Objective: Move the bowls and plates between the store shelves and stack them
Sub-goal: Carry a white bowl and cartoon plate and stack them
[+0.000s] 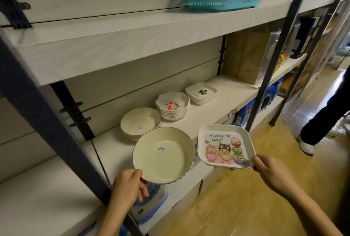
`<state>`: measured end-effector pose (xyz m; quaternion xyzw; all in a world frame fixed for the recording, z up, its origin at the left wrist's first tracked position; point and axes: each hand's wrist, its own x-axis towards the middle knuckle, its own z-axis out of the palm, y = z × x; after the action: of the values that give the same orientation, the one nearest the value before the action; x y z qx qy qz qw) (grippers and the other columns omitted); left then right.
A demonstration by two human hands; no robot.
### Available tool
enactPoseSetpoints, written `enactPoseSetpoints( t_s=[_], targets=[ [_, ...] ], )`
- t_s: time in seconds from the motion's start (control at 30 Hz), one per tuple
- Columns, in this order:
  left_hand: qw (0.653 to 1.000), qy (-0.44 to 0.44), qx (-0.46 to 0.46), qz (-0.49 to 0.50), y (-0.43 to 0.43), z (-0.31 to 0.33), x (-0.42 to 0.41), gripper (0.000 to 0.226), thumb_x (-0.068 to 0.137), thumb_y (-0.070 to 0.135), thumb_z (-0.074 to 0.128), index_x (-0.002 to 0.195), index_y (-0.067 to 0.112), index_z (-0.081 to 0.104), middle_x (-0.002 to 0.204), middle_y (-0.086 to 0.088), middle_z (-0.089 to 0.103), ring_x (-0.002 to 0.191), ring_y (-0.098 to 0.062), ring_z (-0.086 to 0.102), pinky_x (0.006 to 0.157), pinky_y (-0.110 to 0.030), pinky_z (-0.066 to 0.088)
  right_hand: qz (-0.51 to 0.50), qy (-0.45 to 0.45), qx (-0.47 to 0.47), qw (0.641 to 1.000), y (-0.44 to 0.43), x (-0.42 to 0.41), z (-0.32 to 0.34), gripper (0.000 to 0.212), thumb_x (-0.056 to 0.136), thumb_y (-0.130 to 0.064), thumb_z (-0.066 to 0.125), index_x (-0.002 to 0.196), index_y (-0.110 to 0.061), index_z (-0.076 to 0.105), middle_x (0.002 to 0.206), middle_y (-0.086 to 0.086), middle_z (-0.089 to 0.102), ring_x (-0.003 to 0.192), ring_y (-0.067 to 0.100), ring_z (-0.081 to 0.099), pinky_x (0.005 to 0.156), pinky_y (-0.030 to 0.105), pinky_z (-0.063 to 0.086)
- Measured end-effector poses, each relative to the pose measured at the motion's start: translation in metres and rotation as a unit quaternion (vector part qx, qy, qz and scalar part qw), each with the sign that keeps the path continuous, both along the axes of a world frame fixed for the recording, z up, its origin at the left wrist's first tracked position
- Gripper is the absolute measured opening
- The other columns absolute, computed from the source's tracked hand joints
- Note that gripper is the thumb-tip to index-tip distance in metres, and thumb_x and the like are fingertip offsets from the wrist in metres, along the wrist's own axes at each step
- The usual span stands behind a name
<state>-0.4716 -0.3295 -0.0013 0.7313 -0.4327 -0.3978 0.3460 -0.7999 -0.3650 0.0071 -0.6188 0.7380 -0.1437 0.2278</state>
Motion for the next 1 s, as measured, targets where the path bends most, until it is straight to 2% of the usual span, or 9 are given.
enactPoseSetpoints(
  t_s=[0.13,0.2,0.3,0.4,0.53,0.7,0.9,1.0],
  targets=[
    [0.998,-0.014,-0.003,0.057,-0.029,-0.007,-0.013,0.036,0.094,0.013,0.04,0.066,0.0,0.059,0.037,-0.006,0.058,0.028,-0.012,0.044,0.052,-0.03,0.042,0.043,0.013,0.004,0.999,-0.056,-0.018,0.003,0.033,0.096,-0.026,0.04,0.074,-0.014,0.062,0.077,0.005,0.068,0.073,0.023,0.061,0.066,0.038,0.046],
    [0.996,-0.015,-0.007,0.093,-0.042,-0.01,-0.018,0.037,0.094,0.012,0.041,0.064,-0.001,0.059,0.037,-0.007,0.059,0.028,-0.012,0.045,0.053,-0.03,0.043,0.076,0.006,-0.002,0.997,-0.087,-0.024,0.003,0.032,0.096,-0.026,0.04,0.079,-0.013,0.065,0.075,0.003,0.067,0.069,0.02,0.062,0.066,0.038,0.048],
    [0.988,-0.026,-0.026,0.15,-0.059,-0.011,-0.024,0.036,0.094,0.011,0.041,0.066,0.0,0.06,0.036,-0.006,0.059,0.03,-0.012,0.047,0.05,-0.024,0.046,0.136,-0.009,-0.01,0.991,-0.13,-0.029,0.003,0.031,0.096,-0.027,0.04,0.075,-0.018,0.061,0.073,-0.001,0.063,0.069,0.015,0.06,0.066,0.036,0.05],
    [0.975,-0.028,-0.037,0.219,-0.072,-0.01,-0.029,0.035,0.093,0.01,0.041,0.064,0.001,0.059,0.035,-0.005,0.059,0.038,-0.021,0.048,0.053,-0.029,0.042,0.19,-0.005,0.004,0.982,-0.166,-0.035,0.005,0.032,0.096,-0.026,0.039,0.078,-0.016,0.063,0.081,0.005,0.067,0.077,0.021,0.062,0.072,0.038,0.051],
    [0.96,-0.018,-0.046,0.276,-0.089,-0.006,-0.034,0.036,0.093,0.009,0.038,0.063,0.002,0.056,0.032,-0.004,0.057,0.041,-0.024,0.046,0.053,-0.029,0.039,0.241,0.006,0.023,0.97,-0.199,-0.043,0.006,0.031,0.095,-0.026,0.039,0.071,-0.02,0.059,0.081,0.004,0.067,0.079,0.022,0.062,0.074,0.038,0.05],
    [0.948,-0.014,-0.036,0.316,-0.113,-0.009,-0.032,0.036,0.093,0.011,0.037,0.063,0.003,0.055,0.032,-0.003,0.057,0.042,-0.025,0.046,0.052,-0.029,0.038,0.263,0.006,0.027,0.964,-0.225,-0.049,0.006,0.033,0.096,-0.028,0.037,0.086,-0.014,0.065,0.089,0.005,0.068,0.086,0.023,0.062,0.081,0.04,0.051],
    [0.944,-0.003,-0.015,0.331,-0.141,-0.021,-0.026,0.038,0.092,0.009,0.036,0.059,0.003,0.053,0.028,-0.001,0.055,0.038,-0.024,0.045,0.049,-0.029,0.036,0.271,-0.002,0.023,0.962,-0.245,-0.052,-0.001,0.034,0.096,-0.029,0.038,0.088,-0.013,0.067,0.092,0.007,0.07,0.088,0.024,0.063,0.083,0.042,0.052],
    [0.941,0.006,-0.006,0.339,-0.154,-0.025,-0.022,0.038,0.092,0.009,0.036,0.059,0.004,0.052,0.028,0.001,0.054,0.028,-0.016,0.045,0.045,-0.027,0.032,0.278,-0.006,0.026,0.96,-0.254,-0.053,-0.005,0.033,0.096,-0.028,0.039,0.083,-0.014,0.066,0.087,0.005,0.069,0.085,0.023,0.063,0.081,0.042,0.052]
  ],
)
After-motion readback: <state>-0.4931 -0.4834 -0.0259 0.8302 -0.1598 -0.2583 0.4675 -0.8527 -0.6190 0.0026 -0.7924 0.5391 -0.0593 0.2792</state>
